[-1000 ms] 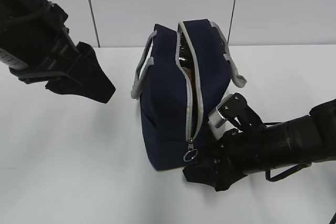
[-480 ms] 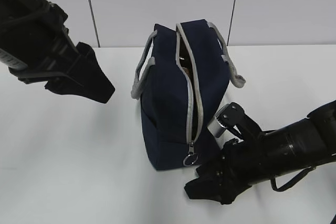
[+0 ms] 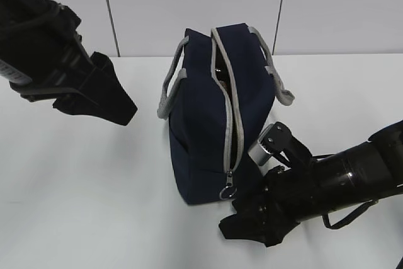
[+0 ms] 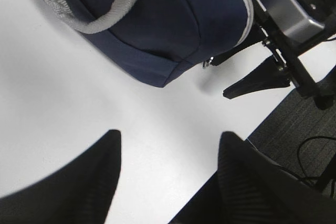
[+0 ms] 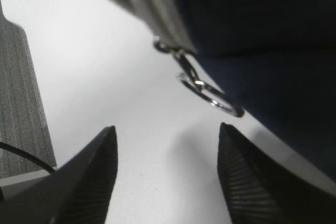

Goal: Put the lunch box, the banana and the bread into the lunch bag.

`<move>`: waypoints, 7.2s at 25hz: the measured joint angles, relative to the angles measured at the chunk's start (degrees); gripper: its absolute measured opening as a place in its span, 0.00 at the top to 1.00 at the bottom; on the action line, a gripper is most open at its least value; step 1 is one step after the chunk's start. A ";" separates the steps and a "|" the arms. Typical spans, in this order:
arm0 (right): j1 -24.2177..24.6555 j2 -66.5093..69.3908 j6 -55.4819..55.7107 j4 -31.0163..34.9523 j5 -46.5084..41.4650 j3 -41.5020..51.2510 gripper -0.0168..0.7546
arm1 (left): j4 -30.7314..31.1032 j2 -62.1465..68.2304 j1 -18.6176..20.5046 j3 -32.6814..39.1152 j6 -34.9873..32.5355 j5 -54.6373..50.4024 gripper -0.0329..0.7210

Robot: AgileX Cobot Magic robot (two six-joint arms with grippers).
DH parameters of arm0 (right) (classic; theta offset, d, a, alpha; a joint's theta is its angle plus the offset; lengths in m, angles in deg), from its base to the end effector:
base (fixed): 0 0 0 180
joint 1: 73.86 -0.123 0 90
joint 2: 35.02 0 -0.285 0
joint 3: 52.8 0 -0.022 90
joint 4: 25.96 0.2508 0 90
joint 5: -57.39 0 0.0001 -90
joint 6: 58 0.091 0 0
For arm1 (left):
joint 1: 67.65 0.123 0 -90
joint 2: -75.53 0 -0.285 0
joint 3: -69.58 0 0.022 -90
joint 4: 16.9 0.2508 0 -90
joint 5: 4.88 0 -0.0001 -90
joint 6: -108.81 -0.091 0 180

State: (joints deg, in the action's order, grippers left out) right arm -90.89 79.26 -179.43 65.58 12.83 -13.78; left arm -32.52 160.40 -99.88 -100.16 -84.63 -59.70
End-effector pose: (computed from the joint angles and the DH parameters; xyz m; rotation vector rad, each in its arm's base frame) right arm 0.2492 0.1432 0.1115 -1.1837 2.1332 0.9231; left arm 0.2194 -0.1620 0.3303 0.9017 2.4728 -0.4610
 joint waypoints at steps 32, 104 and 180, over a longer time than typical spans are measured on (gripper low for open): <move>0.00 -7.42 -13.53 10.80 1.59 5.12 0.40 | 0.12 0.00 0.00 0.00 0.00 -0.01 0.41; 0.00 -0.94 -12.89 12.33 0.34 -1.38 0.63 | 0.55 0.00 0.00 0.00 0.00 -0.35 0.41; 0.00 -22.50 37.81 -24.08 5.52 -22.20 1.00 | -5.92 -0.07 0.00 0.00 -5.30 8.27 0.41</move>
State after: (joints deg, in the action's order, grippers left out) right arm -90.89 56.76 -141.62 41.50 18.35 -35.97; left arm -38.44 160.33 -99.88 -100.16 -89.93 -51.43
